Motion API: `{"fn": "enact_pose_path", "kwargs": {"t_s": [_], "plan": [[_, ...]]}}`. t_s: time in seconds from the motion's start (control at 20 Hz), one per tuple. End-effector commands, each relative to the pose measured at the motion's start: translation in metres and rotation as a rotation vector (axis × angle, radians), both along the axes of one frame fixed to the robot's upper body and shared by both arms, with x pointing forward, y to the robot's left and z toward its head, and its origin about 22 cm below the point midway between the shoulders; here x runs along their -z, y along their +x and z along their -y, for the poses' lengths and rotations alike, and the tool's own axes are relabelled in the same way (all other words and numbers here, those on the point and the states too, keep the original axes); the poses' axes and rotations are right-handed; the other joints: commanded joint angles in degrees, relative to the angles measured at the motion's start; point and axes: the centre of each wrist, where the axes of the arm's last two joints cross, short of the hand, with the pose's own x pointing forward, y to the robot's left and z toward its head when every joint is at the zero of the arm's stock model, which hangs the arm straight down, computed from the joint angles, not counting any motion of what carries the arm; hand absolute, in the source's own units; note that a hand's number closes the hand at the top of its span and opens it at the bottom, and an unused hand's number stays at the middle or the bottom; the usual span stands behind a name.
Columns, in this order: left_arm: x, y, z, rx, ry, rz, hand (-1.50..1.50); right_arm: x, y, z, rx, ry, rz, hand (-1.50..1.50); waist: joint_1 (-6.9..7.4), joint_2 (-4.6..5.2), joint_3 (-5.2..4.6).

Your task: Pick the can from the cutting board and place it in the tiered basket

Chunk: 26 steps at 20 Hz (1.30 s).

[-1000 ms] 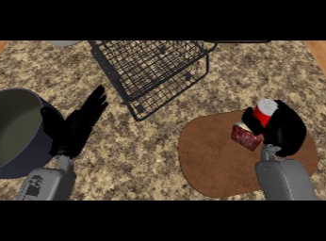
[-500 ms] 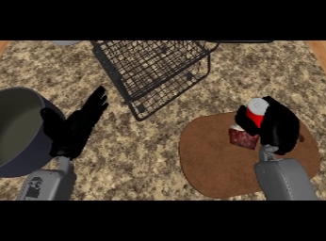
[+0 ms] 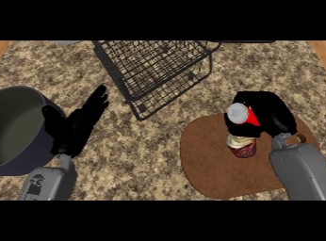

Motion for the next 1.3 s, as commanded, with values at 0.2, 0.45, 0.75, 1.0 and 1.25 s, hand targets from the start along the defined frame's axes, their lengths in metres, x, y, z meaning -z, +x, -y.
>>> {"fn": "enact_pose_path", "kwargs": {"t_s": [0.2, 0.45, 0.75, 1.0, 1.25], "plan": [[0.002, -0.008, -0.022, -0.023, 0.009, -0.014, 0.00, -0.112, 0.004, 0.040, -0.191, 0.242, 0.074, 1.50, -1.35, -0.34, 0.14], [0.004, -0.008, -0.005, -0.009, 0.000, 0.001, 0.00, -0.169, -0.013, 0.061, -0.216, 0.296, 0.235, 1.50, -1.41, -0.23, 0.16], [0.011, -0.001, -0.008, -0.003, -0.005, -0.002, 0.00, -0.231, -0.014, 0.045, -0.243, 0.325, 0.308, 1.50, -1.05, -0.09, 0.14], [0.010, -0.015, -0.002, 0.020, 0.018, 0.003, 0.00, -0.275, 0.013, -0.006, -0.231, 0.286, 0.336, 1.50, 0.22, -0.02, 0.12], [0.005, 0.001, -0.014, 0.000, 0.000, -0.005, 0.00, -0.284, 0.036, -0.038, -0.255, 0.239, 0.300, 1.50, 0.00, 0.17, 0.13]]}}
